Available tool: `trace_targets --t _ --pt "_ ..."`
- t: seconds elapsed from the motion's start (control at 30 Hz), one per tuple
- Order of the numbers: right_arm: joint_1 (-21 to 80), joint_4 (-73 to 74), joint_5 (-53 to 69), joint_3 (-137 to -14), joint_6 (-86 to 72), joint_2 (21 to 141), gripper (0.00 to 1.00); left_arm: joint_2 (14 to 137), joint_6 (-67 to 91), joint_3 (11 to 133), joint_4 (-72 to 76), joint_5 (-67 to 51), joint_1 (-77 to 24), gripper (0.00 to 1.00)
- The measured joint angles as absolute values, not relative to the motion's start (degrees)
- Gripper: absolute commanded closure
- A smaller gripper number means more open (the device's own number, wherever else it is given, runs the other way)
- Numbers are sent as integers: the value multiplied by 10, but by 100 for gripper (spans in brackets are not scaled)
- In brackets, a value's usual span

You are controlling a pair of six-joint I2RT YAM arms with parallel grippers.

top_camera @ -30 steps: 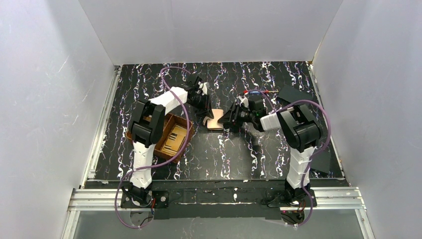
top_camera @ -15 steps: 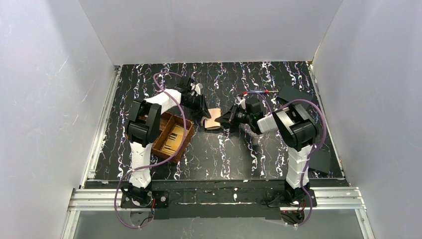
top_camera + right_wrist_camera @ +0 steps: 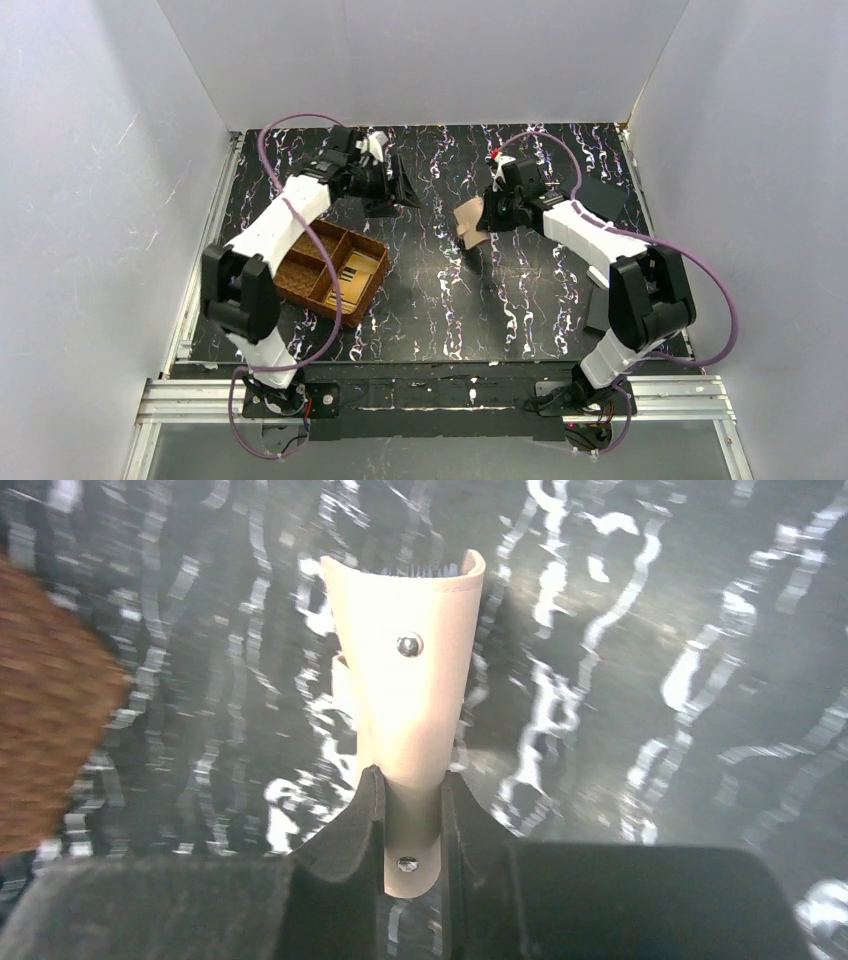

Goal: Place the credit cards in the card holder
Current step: Close the card holder at the center of the board.

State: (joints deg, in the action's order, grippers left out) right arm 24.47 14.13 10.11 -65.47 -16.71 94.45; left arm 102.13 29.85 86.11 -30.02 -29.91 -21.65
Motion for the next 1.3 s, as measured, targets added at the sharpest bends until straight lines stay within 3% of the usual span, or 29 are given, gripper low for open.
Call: trace_targets --t 0.17,0.37,0.57,0.67,0.8,0.93,1.0,1.3 --pt "324 256 -118 -669 -122 926 99 923 369 825 -298 -291 -199 38" --pt "488 390 -410 -697 -123 989 99 917 438 753 -297 -287 -198 41" --pt "599 463 -551 -741 -125 1051 99 902 470 681 -290 -279 -171 41" --pt "638 472 -587 -772 -129 1082 91 889 469 676 -293 -278 -149 40" --pt "673 468 -588 -780 -141 1144 82 863 456 674 -293 -277 -128 39" --pt "690 461 -579 -775 -141 1168 45 850 431 674 -298 -276 -123 38" --pt "690 428 -514 -756 -135 1148 37 848 418 671 -294 -288 -122 38" --pt "666 311 -223 -663 -109 937 27 846 405 642 -234 -356 -160 40"
